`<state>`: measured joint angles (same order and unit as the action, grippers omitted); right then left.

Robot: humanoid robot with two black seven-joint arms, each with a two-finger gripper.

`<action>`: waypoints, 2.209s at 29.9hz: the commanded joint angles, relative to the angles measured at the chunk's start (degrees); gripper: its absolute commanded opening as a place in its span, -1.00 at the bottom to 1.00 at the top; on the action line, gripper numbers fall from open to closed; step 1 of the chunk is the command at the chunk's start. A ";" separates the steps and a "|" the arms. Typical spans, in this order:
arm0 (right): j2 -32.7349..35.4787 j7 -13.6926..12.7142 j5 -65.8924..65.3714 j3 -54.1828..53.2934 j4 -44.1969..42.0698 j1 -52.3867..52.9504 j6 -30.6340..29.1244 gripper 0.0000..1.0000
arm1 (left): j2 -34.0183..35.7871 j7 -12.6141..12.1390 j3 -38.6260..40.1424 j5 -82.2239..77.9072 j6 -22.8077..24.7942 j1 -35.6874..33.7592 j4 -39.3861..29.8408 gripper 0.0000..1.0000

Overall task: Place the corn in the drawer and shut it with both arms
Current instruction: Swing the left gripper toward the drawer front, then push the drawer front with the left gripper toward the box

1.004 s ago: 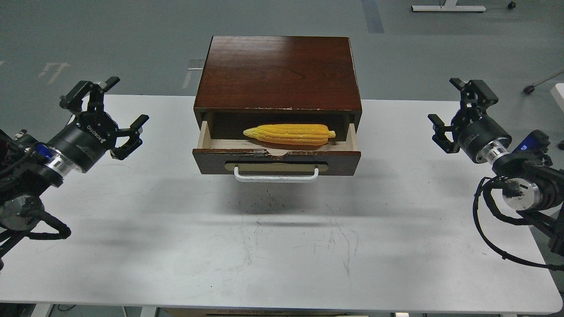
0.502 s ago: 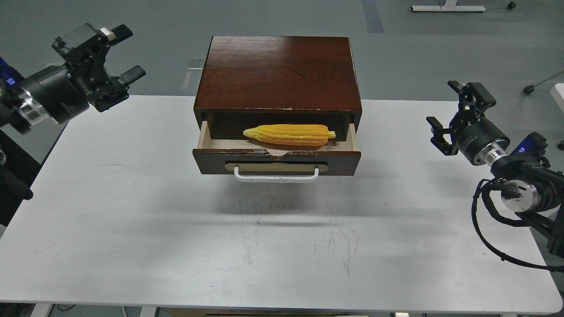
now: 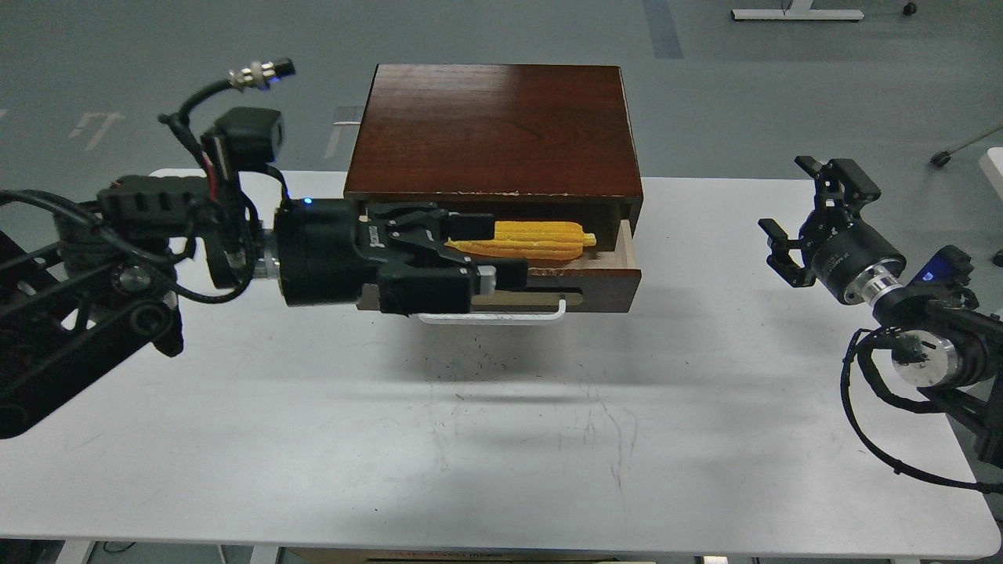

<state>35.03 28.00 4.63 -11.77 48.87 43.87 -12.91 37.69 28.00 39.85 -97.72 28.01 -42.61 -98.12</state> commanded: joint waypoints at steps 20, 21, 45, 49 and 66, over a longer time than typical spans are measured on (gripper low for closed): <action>0.65 0.00 -0.23 0.17 0.09 -0.54 -0.10 1.00 | -3.41 0.00 -9.97 11.63 -2.96 15.19 8.90 -1.00; 0.65 0.00 -0.32 0.17 0.09 -0.62 -0.10 1.00 | -3.41 0.00 -9.88 14.11 -3.40 15.19 10.04 -1.00; -0.05 0.00 -2.08 0.17 0.09 -1.77 -0.10 1.00 | -5.52 -4.36 -7.86 25.38 -4.81 14.93 19.90 -1.00; 0.04 0.00 -1.99 0.08 0.09 -1.77 -0.10 1.00 | -5.61 -4.36 -7.86 25.38 -4.90 14.84 20.16 -1.00; 0.04 0.00 -2.08 0.08 0.17 -2.38 -0.10 1.00 | -6.75 -4.45 -5.75 25.56 -5.95 14.13 24.55 -1.00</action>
<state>35.09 28.00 2.56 -11.70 49.04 41.73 -13.01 31.59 23.48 33.43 -72.32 22.44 -28.38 -74.56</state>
